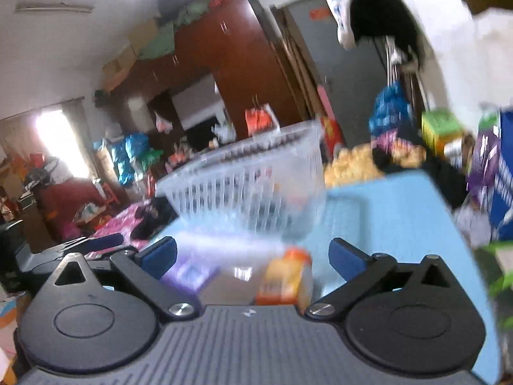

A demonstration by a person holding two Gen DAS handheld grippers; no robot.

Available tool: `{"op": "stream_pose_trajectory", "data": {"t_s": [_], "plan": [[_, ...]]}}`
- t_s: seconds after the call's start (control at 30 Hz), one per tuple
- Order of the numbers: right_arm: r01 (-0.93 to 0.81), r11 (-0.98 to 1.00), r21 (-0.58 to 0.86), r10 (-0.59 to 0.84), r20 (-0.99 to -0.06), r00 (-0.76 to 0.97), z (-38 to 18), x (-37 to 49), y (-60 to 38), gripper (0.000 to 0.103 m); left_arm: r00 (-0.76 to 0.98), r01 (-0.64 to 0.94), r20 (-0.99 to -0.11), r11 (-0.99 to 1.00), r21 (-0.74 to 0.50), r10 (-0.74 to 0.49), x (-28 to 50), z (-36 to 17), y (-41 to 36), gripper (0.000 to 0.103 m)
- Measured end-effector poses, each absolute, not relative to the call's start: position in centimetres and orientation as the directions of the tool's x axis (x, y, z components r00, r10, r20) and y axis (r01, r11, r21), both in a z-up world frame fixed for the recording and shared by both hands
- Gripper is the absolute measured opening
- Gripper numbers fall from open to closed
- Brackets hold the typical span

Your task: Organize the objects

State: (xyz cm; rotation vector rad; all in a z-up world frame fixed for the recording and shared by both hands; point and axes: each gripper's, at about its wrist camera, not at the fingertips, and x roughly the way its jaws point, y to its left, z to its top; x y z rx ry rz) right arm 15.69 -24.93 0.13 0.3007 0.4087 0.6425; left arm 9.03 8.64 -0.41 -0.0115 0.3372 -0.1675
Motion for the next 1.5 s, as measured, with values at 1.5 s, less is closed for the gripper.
{"op": "stream_pose_trajectory", "data": {"t_s": [1.5], "plan": [[-0.468,0.725,0.505,0.668,-0.349,0.657,-0.8,18.5,-23.1,0.081,0.842,0.113,-0.467,0.934,-0.338,-0.271,15.5,-1.3,13.6,0.087]]}}
